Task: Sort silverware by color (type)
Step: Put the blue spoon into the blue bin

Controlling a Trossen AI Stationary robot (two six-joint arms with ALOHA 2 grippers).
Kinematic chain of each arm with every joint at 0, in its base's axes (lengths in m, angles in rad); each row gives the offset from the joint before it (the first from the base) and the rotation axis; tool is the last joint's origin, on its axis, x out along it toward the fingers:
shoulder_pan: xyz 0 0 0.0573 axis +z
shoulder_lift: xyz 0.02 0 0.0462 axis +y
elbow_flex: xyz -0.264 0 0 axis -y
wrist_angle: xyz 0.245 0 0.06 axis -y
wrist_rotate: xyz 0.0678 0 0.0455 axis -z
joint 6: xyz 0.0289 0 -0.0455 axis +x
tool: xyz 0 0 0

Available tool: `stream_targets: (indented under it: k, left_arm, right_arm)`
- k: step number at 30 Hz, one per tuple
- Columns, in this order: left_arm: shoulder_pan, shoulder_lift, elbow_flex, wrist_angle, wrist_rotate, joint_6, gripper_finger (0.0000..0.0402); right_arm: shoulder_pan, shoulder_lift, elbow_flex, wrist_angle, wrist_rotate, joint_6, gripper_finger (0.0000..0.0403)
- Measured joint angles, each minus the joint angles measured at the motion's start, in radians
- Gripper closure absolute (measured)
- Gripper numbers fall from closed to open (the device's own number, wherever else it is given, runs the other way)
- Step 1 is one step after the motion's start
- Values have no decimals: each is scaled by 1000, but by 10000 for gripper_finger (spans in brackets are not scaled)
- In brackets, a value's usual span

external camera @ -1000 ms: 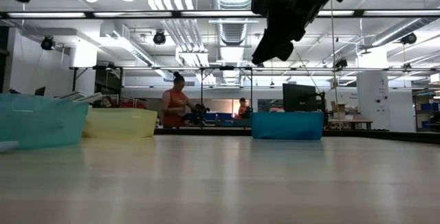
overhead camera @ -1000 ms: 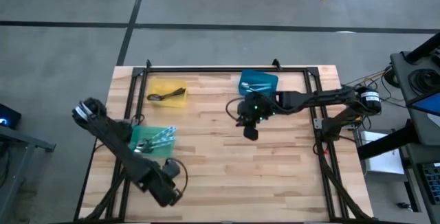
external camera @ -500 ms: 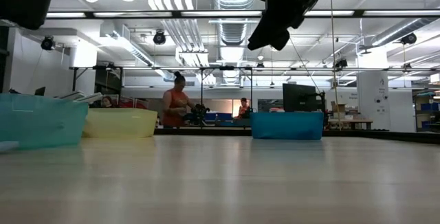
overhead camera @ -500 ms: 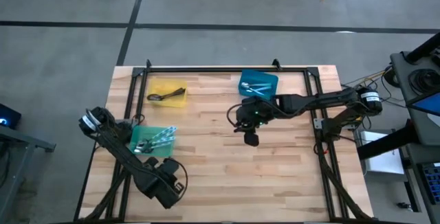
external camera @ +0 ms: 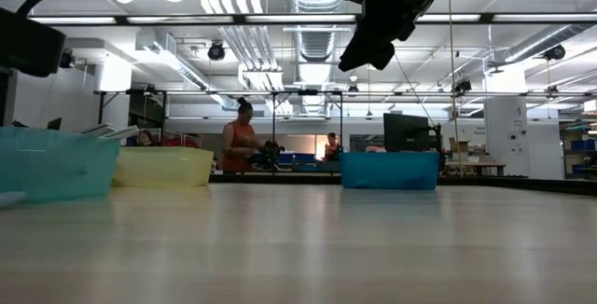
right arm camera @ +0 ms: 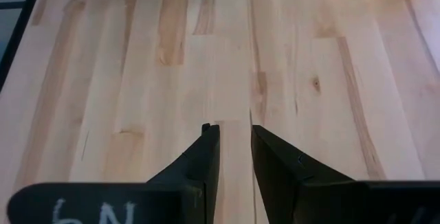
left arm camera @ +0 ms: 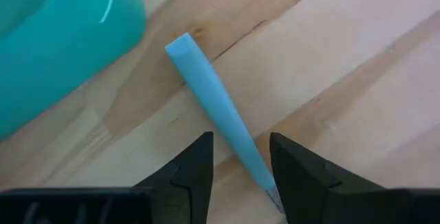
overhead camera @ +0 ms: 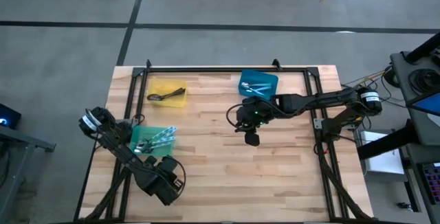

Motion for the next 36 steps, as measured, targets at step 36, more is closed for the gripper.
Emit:
stream_targets:
  k: [36]
  left_arm:
    - [44,-85,191,-26,91,313,389]
  right_arm:
    - [62,-16,-2,-148,-3,16,328]
